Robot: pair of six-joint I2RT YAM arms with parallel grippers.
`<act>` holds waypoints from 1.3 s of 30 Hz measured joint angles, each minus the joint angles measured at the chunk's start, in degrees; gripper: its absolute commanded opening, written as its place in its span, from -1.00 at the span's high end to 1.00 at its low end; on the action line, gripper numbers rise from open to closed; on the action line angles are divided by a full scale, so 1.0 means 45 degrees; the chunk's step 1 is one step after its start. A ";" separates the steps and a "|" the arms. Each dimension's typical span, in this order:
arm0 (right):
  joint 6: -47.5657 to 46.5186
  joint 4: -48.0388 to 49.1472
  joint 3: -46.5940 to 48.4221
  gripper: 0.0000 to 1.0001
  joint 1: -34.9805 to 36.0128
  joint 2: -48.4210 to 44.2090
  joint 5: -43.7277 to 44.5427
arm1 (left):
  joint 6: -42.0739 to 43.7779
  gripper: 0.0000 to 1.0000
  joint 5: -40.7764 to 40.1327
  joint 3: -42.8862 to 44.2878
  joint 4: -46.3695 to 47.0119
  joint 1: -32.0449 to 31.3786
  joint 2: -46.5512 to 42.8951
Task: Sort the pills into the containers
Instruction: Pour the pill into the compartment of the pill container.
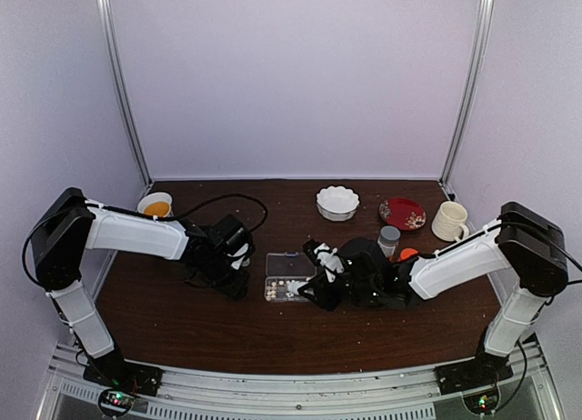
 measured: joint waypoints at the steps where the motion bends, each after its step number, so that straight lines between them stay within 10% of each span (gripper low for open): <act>1: 0.0029 0.0155 -0.0044 1.00 0.0000 0.0000 0.0000 | -0.0005 0.04 0.0000 0.0000 0.0000 0.0000 0.0000; 39: -0.0049 -0.0393 0.0321 1.00 0.0083 0.0053 0.0049 | 0.0000 0.10 -0.0005 0.0058 -0.0277 0.0000 0.0010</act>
